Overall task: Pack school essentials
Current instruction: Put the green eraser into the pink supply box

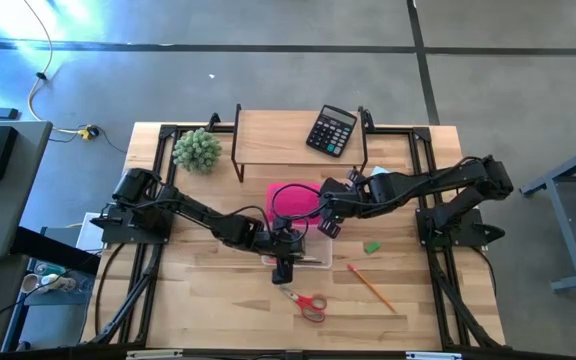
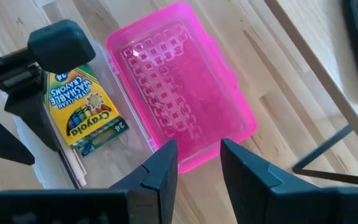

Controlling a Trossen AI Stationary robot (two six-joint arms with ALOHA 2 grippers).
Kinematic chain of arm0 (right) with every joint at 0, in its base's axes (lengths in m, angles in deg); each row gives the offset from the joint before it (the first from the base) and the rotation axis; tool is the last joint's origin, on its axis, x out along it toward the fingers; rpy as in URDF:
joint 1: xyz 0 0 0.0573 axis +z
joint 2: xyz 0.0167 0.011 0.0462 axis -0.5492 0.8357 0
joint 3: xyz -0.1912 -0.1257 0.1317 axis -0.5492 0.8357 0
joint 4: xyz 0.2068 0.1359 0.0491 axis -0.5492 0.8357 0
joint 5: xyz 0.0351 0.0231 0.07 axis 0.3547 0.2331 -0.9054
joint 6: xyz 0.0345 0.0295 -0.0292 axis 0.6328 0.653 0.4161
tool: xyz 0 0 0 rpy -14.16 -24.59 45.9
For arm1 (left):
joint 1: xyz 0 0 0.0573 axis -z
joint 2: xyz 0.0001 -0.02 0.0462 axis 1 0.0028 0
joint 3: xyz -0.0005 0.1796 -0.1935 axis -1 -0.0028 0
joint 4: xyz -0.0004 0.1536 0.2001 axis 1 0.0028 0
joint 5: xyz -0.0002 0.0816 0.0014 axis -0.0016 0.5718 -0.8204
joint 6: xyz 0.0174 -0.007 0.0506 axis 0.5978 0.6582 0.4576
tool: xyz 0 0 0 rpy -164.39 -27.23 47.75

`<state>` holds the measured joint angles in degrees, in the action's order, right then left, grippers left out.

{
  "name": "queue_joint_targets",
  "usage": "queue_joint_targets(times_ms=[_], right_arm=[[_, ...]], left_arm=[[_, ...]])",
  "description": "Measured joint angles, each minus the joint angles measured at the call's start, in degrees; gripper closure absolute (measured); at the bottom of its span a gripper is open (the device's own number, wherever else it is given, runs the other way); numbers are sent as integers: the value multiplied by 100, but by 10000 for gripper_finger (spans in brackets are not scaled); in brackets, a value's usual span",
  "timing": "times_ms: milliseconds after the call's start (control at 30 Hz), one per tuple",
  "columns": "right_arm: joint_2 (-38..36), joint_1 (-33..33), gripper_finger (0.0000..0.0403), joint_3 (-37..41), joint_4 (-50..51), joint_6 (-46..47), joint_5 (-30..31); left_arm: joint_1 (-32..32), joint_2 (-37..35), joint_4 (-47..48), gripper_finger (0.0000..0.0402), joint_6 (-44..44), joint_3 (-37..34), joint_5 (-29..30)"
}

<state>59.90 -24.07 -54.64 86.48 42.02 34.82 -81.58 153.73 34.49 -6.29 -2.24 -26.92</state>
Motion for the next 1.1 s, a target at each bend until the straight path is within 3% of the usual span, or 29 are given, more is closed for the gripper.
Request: queue_joint_targets(times_ms=[300,633,933,1100], right_arm=[[-383,1,289,0,390,-271,378],[-1026,293,289,497,1087,360,906],[-1730,658,289,1664,1145,1365,398],[-1821,911,283,2458,927,1534,-170]], left_arm=[[-228,-373,186,286,173,7,-496],[-601,-966,940,295,514,-12,-36],[-995,-1243,1607,296,610,-6,222],[-1053,-1241,1837,296,608,0,230]])
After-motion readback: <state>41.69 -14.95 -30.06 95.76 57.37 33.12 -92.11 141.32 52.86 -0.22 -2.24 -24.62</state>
